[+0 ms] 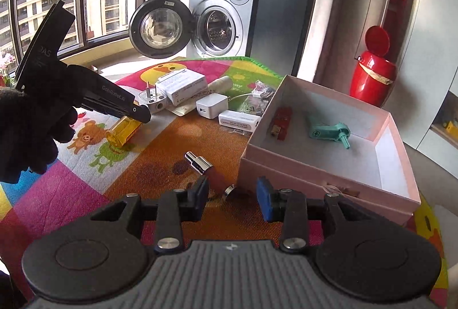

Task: Organize rigid objects
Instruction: 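Grasp the yellow perfume bottle with the left tool while the right tool grasps the grey plug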

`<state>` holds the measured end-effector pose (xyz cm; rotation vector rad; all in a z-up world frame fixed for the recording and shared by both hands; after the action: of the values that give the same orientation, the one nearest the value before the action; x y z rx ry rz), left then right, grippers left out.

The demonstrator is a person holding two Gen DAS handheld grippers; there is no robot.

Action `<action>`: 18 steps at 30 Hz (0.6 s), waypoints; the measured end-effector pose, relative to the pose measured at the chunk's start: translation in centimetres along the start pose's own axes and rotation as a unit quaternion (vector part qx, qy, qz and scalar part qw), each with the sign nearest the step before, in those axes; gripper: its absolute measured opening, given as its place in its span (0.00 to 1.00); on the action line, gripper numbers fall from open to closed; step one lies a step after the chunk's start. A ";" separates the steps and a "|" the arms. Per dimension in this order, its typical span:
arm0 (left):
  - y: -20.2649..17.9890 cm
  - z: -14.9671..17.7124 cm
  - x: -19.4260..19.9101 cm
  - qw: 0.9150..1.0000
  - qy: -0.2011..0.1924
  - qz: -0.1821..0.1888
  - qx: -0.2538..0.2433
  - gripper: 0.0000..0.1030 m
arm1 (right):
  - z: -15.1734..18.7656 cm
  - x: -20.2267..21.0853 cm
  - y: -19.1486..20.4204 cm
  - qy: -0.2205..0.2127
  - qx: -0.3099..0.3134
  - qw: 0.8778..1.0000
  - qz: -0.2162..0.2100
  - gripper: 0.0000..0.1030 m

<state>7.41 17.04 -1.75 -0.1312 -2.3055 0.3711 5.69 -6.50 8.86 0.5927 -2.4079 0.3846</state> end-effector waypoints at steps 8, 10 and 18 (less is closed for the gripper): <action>-0.4 4.2 3.6 0.997 0.003 0.005 -0.071 0.32 | -6.9 -5.0 3.9 0.011 -0.031 0.996 -0.081 0.63; -0.2 4.8 4.3 0.997 0.000 0.006 -0.073 0.32 | -8.2 -7.9 5.5 0.048 -0.059 0.990 -0.115 0.63; 1.4 6.3 6.2 0.999 -0.008 0.017 -0.046 0.32 | -10.7 -15.9 11.3 0.103 -0.071 0.988 -0.094 0.63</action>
<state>-1.42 18.24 -1.99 -0.2139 -2.3401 0.2846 16.60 12.58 5.56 0.6743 -2.1409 0.1816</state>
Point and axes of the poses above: each gripper's, at about its wrist camera, not at the fingertips, and x roughly against the way its jaws point, y to its left, z to its underside, the point moved 5 cm from there along -x, roughly the way its jaws point, and after that the axes turned 5 degrees about z, right-handed, at the moved point
